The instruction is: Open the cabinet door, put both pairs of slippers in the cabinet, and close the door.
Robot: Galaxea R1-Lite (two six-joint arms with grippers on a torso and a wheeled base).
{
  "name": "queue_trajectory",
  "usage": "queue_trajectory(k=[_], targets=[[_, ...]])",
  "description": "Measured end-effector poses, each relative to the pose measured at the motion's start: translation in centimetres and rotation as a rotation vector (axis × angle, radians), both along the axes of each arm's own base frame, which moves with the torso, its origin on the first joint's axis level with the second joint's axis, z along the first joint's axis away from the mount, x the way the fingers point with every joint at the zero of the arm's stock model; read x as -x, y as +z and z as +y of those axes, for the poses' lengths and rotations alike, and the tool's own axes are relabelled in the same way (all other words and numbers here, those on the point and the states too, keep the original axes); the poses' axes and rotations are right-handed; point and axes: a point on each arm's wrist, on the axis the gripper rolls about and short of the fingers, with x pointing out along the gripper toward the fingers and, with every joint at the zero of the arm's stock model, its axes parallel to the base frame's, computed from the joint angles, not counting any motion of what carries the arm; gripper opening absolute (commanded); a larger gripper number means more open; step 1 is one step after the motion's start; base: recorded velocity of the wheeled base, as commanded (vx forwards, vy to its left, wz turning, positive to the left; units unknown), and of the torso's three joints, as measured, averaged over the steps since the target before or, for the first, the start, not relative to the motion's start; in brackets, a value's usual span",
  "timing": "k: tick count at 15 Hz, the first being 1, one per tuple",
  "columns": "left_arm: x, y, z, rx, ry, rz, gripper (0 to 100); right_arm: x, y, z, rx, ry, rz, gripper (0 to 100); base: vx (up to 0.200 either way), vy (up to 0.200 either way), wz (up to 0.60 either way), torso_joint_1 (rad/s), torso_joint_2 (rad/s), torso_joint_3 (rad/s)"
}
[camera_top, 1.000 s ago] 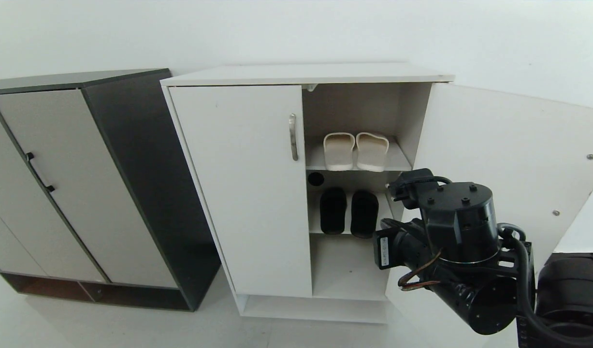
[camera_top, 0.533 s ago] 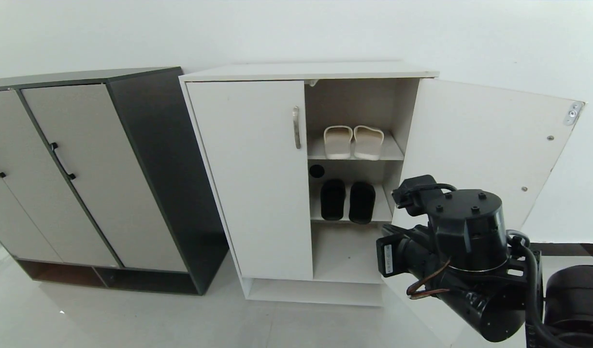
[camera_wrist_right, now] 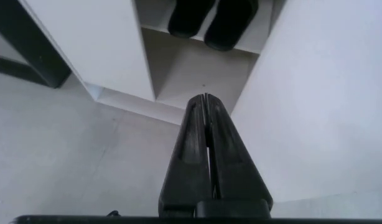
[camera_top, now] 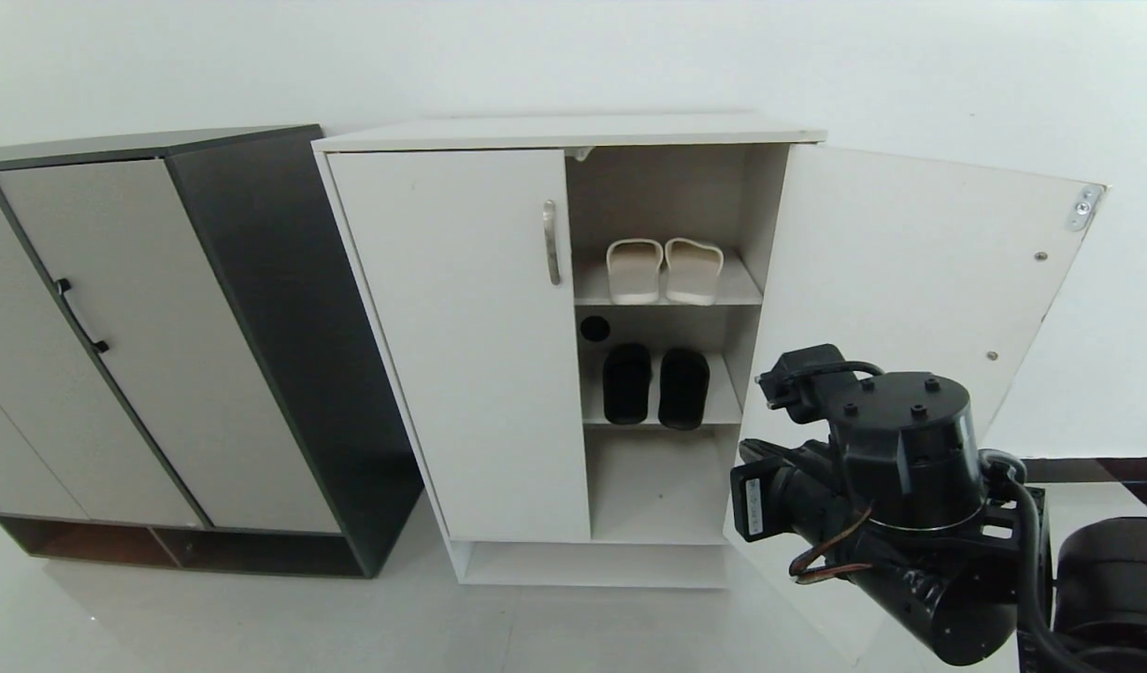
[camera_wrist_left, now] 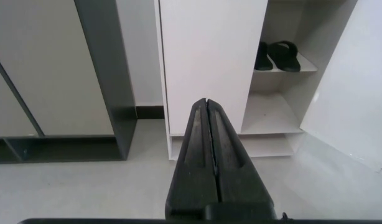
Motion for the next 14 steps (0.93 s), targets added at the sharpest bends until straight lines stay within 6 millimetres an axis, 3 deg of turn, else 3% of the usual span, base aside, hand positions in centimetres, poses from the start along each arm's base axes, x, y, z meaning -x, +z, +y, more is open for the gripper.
queue_trajectory(k=[14], targets=[[0.0,0.0,0.0,-0.003,0.003,0.001,0,-0.3,-1.6,-0.2,0.038,0.003,0.042,0,0.000,0.000,0.00,0.000,0.00,0.000]])
